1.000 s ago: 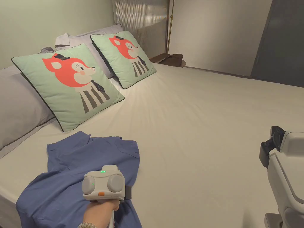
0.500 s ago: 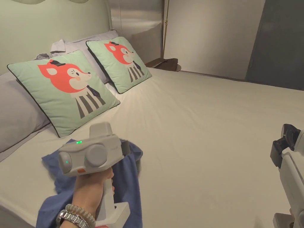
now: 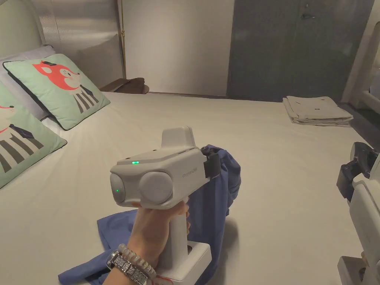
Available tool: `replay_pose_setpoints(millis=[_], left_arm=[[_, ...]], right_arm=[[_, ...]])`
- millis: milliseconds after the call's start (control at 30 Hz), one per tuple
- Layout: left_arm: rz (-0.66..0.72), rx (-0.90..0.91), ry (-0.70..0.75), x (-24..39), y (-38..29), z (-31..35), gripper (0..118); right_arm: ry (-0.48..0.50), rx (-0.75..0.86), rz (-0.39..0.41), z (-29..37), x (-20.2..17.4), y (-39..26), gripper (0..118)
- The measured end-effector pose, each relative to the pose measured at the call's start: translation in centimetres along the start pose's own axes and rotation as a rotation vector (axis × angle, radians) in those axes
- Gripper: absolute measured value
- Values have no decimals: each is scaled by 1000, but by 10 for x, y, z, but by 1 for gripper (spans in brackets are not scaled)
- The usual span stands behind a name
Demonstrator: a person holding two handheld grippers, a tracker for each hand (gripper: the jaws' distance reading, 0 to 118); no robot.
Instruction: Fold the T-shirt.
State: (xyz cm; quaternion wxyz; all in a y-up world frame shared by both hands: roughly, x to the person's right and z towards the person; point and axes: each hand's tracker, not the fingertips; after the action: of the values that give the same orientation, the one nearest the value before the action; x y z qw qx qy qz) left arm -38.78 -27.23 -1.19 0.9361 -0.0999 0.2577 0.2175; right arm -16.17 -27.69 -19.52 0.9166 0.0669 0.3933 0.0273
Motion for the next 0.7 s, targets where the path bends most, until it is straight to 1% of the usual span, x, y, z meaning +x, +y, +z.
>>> replay_pose_setpoints(millis=[167, 233, 367, 533, 633, 700], left_arm=[[-30, -134, -135, 51, -47, -47, 6], [-43, -212, -153, 64, -70, -65, 6], [-32, -380, -159, 74, -121, -101, 6], [-26, -584, -106, 72, -172, -128, 6], [-38, -652, -81, 69, -194, -134, 6], [-45, -654, -65, 67, -203, -135, 5]], right_arm=[[-86, -20, 12, 14, 37, -4, 0], [-112, -30, 12, 19, 47, -7, 0], [-145, -51, 16, 27, 61, -14, 0], [-162, -74, 10, 29, 67, -21, 0], [-159, -82, 5, 27, 65, -25, 0], [-153, -86, 8, 27, 62, -27, 0]])
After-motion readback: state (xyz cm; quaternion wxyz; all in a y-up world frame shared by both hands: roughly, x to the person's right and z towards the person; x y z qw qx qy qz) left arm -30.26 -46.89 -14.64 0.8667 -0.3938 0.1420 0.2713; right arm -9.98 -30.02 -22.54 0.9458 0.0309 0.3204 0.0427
